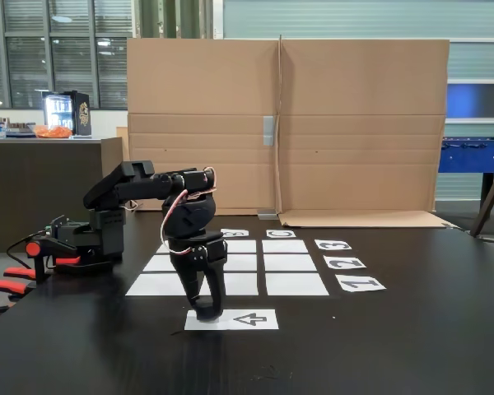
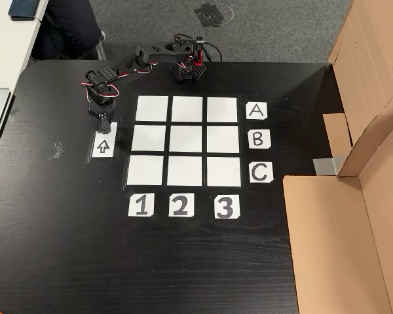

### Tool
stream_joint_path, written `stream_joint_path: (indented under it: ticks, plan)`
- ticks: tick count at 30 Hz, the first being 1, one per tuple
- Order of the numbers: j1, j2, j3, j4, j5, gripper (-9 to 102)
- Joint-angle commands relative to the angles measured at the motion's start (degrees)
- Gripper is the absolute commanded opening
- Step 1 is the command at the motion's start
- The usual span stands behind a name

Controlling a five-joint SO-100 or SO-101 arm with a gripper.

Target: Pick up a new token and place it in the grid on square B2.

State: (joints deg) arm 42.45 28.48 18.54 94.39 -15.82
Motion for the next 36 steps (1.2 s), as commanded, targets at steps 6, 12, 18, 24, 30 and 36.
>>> stream_joint_path:
  ticks: [6, 12, 18, 24, 30, 36]
  plan:
    - [0.0, 14.8, -1.8, 4.2, 0.7, 2]
    - [-0.4, 23.9, -0.8, 4.8, 0.9, 2]
    - [-3.1, 31.0, -0.4, 4.8, 0.6, 2]
    - [-9.8, 41.2, 8.3, 4.7, 0.8, 1]
    - [-18.9, 51.3, 20.3, 4.5, 2.2, 0]
    - [-27.3, 57.3, 31.1, 4.3, 4.6, 0]
